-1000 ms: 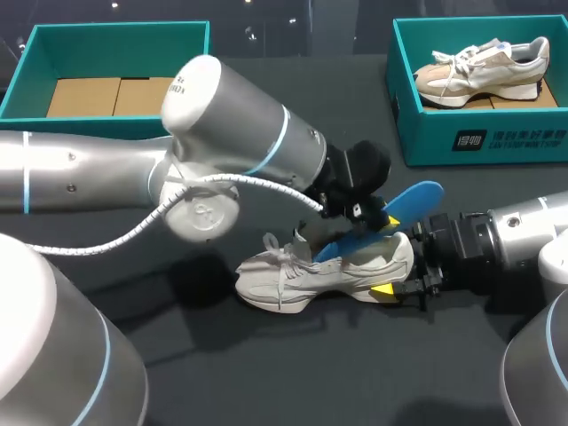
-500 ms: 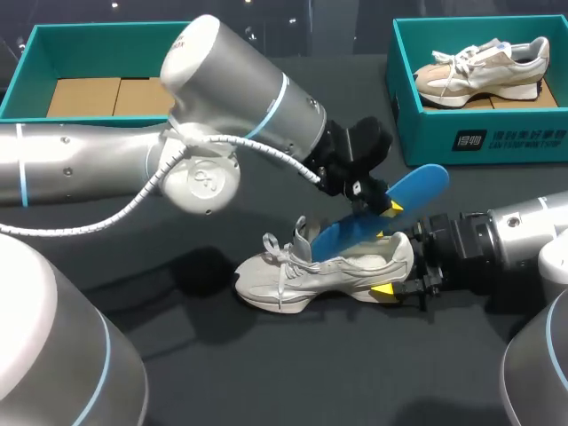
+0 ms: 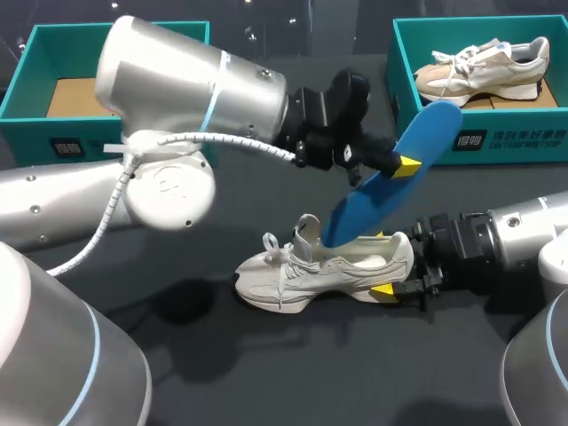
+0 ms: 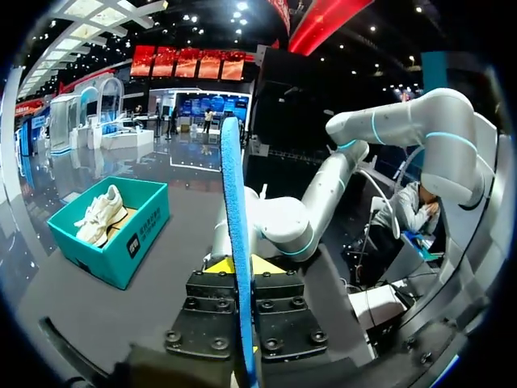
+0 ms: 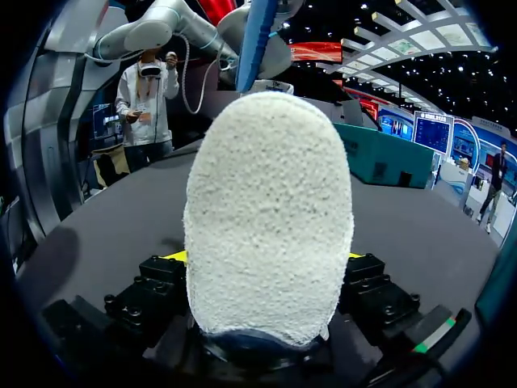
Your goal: Take the shoe out of the shoebox, open the shoe tongue, remove and reinsert the insole, then place the shoe into the shoebox
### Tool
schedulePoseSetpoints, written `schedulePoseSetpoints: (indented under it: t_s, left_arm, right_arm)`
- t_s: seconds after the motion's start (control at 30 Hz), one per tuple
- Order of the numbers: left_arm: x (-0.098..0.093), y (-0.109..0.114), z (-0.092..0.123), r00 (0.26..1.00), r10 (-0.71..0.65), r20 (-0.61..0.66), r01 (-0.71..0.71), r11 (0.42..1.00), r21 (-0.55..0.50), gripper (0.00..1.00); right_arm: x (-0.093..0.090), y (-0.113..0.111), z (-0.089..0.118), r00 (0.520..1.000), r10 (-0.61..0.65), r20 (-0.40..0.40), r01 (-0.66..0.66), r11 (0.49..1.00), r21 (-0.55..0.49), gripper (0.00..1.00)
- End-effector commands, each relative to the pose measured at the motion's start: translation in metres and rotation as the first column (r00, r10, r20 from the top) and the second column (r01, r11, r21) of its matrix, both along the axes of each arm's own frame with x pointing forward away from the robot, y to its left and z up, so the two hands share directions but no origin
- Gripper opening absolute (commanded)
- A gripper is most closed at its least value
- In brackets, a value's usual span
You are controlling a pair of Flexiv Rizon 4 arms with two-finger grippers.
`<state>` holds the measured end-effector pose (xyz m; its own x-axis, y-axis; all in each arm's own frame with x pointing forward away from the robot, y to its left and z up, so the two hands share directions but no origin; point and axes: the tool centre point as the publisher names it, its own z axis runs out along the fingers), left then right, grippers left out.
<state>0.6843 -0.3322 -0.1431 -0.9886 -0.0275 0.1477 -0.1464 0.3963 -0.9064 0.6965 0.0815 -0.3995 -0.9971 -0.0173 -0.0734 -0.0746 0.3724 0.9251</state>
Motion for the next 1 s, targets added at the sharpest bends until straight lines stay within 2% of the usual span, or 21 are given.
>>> schedulePoseSetpoints:
  t_s: [0.03, 0.2, 0.37, 0.5, 0.53, 0.87, 1.0]
  left_arm:
    - [-0.005, 0.034, 0.007, 1.0, 0.006, 0.003, -0.005, 0.999, -0.033, 0.0]
    - [-0.005, 0.034, 0.007, 1.0, 0.006, 0.003, -0.005, 0.999, -0.033, 0.0]
    - [-0.02, 0.06, 0.043, 0.998, 0.035, -0.059, -0.046, 0.978, -0.205, 0.0]
    - [-0.031, 0.089, 0.069, 0.987, 0.009, -0.158, -0.053, 0.959, -0.278, 0.0]
    - [-0.037, 0.096, 0.076, 0.992, 0.038, -0.121, -0.07, 0.958, -0.277, 0.0]
    - [-0.039, 0.097, 0.075, 0.991, 0.029, -0.127, -0.064, 0.957, -0.282, 0.0]
    - [-0.05, 0.106, 0.086, 0.984, 0.028, -0.174, -0.089, 0.931, -0.353, 0.0]
  right_arm:
    - [-0.001, 0.001, 0.001, 1.0, -0.002, 0.0, 0.002, 1.0, -0.004, 0.0]
    - [-0.001, 0.001, 0.001, 1.0, -0.002, 0.0, 0.002, 1.0, -0.004, 0.0]
    - [-0.001, 0.001, 0.001, 1.0, -0.002, 0.0, 0.002, 1.0, -0.004, 0.0]
    - [-0.001, 0.001, 0.001, 1.0, -0.002, 0.0, 0.002, 1.0, -0.004, 0.0]
    - [-0.001, 0.001, 0.001, 1.0, -0.002, 0.0, 0.002, 1.0, -0.004, 0.0]
    - [-0.001, 0.001, 0.001, 1.0, -0.002, 0.0, 0.002, 1.0, -0.004, 0.0]
    - [-0.001, 0.001, 0.001, 1.0, -0.002, 0.0, 0.002, 1.0, -0.004, 0.0]
